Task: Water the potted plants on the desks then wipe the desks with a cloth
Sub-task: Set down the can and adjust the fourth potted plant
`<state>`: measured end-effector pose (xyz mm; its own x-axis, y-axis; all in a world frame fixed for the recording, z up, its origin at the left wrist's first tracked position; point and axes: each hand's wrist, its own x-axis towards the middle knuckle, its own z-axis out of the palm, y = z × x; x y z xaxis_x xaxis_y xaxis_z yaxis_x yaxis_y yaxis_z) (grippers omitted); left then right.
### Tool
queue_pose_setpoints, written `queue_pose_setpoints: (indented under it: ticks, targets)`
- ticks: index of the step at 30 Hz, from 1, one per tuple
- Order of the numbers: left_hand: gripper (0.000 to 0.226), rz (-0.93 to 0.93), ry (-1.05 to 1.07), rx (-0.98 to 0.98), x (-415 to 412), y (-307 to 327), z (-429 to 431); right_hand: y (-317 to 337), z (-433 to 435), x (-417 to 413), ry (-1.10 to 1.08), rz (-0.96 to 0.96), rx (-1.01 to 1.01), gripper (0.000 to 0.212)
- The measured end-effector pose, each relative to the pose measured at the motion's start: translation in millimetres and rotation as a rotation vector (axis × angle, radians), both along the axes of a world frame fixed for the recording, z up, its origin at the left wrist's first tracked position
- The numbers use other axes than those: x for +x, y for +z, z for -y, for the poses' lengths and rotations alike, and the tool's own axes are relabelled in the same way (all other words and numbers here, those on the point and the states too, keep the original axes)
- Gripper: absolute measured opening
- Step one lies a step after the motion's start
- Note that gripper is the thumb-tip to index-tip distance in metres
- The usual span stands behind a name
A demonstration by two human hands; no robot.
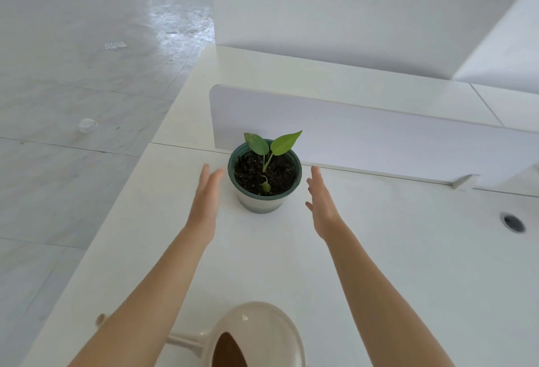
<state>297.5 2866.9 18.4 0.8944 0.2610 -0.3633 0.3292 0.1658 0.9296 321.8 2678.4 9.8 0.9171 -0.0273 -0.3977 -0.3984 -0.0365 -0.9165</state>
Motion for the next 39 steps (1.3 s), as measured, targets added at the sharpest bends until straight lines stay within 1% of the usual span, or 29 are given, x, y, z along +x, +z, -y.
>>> queue_pose_setpoints:
  ticks: [3, 5, 7, 9, 13, 18, 24, 26, 28, 31, 34, 35, 37, 38, 39]
  targets:
    - [0.050, 0.053, 0.099, -0.078, -40, 19, -12, 3, 7, -42, -0.011, 0.005, 0.014, 0.056]
    - [0.039, 0.094, 0.128, -0.113, -74, 27, -19, 6, 11, -71, -0.018, 0.004, 0.000, 0.055]
    - [0.026, 0.132, 0.126, -0.110, -109, 32, -26, 10, 13, -100, -0.017, 0.007, -0.025, 0.054]
    - [0.020, 0.150, 0.122, -0.086, -140, 33, -31, 13, 14, -127, -0.021, 0.011, -0.056, 0.052]
    - [0.031, 0.121, 0.130, -0.035, -197, 21, -43, 18, 13, -177, -0.034, 0.010, -0.127, 0.048]
    - [0.029, -0.002, 0.197, -0.007, -241, -6, -55, 14, 8, -225, 0.004, 0.011, -0.215, 0.044]
    - [0.022, -0.105, 0.160, -0.016, -249, -28, -67, -5, -1, -262, 0.001, -0.005, -0.282, 0.038]
    - [0.030, -0.112, 0.151, -0.035, -247, -32, -71, -8, -6, -268, 0.021, 0.024, -0.290, 0.028]
    - [0.039, -0.101, 0.133, -0.072, -245, -34, -76, -11, -12, -272, 0.017, 0.056, -0.302, 0.023]
    - [0.043, -0.081, 0.063, -0.116, -241, -36, -79, -22, -17, -278, 0.002, 0.086, -0.396, 0.046]
    - [0.034, -0.046, -0.013, -0.161, -235, -37, -77, -24, -16, -277, -0.042, 0.078, -0.386, 0.033]
    - [0.030, -0.033, -0.035, -0.174, -234, -37, -76, -25, -14, -276, -0.044, 0.069, -0.381, 0.039]
    - [0.026, -0.015, -0.052, -0.200, -232, -37, -76, -23, -11, -273, -0.044, 0.031, -0.373, 0.062]
    - [0.025, -0.013, -0.051, -0.214, -231, -37, -77, -23, -10, -272, -0.039, 0.009, -0.367, 0.064]
    - [0.025, -0.014, -0.052, -0.226, -230, -38, -78, -22, -9, -271, -0.029, -0.009, -0.358, 0.061]
